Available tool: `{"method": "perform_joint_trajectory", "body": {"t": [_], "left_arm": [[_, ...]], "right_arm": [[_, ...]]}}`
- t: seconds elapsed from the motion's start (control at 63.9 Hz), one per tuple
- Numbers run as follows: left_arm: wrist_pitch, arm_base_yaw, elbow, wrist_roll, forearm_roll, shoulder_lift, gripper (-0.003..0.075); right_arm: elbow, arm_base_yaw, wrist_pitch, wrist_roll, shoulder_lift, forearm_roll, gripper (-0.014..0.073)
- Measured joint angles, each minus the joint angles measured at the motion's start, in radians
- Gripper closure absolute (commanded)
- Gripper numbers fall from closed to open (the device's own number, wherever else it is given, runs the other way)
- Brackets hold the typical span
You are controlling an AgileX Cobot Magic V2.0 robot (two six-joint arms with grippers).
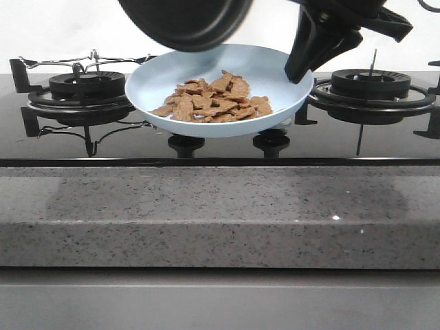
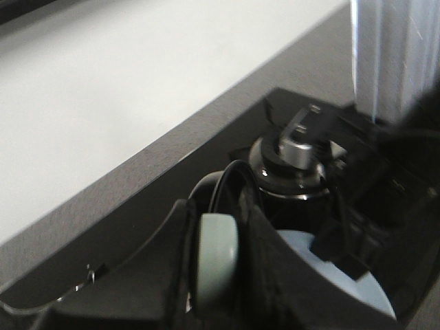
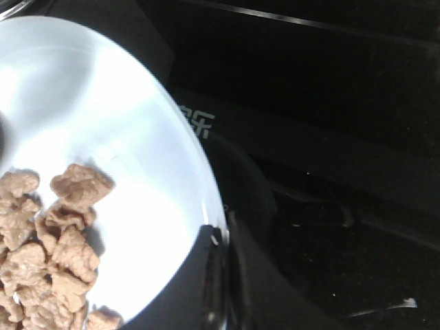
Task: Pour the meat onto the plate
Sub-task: 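Tilt the pan over the plate with the left gripper to pour meat, then return the empty pan onto its burner with the left gripper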
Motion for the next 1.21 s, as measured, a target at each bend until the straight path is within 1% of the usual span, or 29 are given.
{"method": "perform_joint_trajectory", "body": {"t": [0.235,0.313,0.376,0.532,0.61,0.673,0.782,0.876,0.97,1.095,1.205], "left_arm": [[0.005,0.262,-0.002,-0.025,-0.294,-0.024,0.0740],[0.009,0.357,0.018,0.004,-0.442,-0.024,0.0740],[0.026,0.439,0.044,0.068,-0.567,-0.024,0.0740],[0.103,0.639,0.159,0.308,-0.993,-0.024,0.0740],[0.151,0.733,0.232,0.412,-1.180,-0.023,0.0740],[0.172,0.803,0.275,0.471,-1.307,-0.012,0.0740],[0.211,0.905,0.324,0.514,-1.459,0.036,0.0740],[0.262,0.958,0.327,0.527,-1.571,0.103,0.0741],[0.311,0.975,0.327,0.529,-1.656,0.185,0.0741],[0.347,0.978,0.323,0.529,-1.677,0.297,0.0741],[0.348,0.978,0.323,0.531,-1.679,0.374,0.0741]], "right_arm": [[0.000,0.000,0.000,0.000,0.000,0.000,0.0664],[0.000,0.000,0.000,0.000,0.000,0.000,0.0664],[0.000,0.000,0.000,0.000,0.000,0.000,0.0664],[0.000,0.000,0.000,0.000,0.000,0.000,0.0664],[0.000,0.000,0.000,0.000,0.000,0.000,0.0664],[0.000,0.000,0.000,0.000,0.000,0.000,0.0664],[0.000,0.000,0.000,0.000,0.000,0.000,0.0664],[0.000,0.000,0.000,0.000,0.000,0.000,0.0664],[0.000,0.000,0.000,0.000,0.000,0.000,0.0664],[0.000,0.000,0.000,0.000,0.000,0.000,0.0664],[0.000,0.000,0.000,0.000,0.000,0.000,0.0664]]}}
